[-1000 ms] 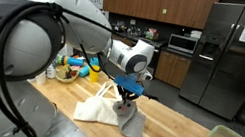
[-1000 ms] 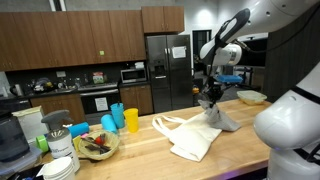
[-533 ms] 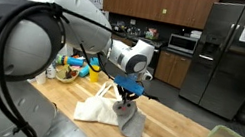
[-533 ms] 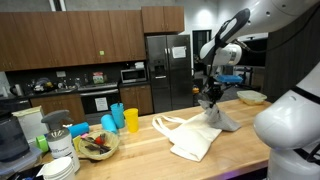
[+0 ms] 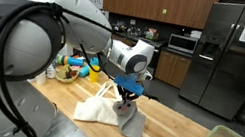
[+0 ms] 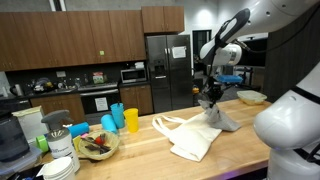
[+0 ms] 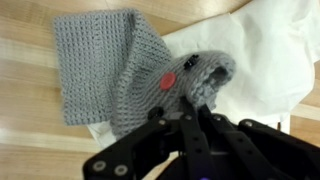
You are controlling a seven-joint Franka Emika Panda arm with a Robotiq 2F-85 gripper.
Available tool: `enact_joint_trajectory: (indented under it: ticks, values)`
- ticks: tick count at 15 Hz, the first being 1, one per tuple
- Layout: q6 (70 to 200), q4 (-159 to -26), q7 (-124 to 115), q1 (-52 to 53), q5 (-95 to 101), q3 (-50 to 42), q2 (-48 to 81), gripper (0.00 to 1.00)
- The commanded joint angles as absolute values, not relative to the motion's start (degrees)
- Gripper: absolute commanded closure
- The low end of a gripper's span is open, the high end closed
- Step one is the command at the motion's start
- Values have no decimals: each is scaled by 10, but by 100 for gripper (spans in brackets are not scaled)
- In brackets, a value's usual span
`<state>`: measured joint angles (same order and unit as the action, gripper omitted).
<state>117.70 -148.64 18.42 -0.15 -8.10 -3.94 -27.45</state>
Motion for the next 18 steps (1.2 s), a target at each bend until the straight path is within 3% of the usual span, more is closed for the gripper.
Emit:
enact_joint_trajectory:
  ticks: [1, 18]
  values:
    - [1169, -1479, 182, 12, -89, -46, -277, 99]
    - [1100, -1350, 249, -98, -228, -249, -154, 99]
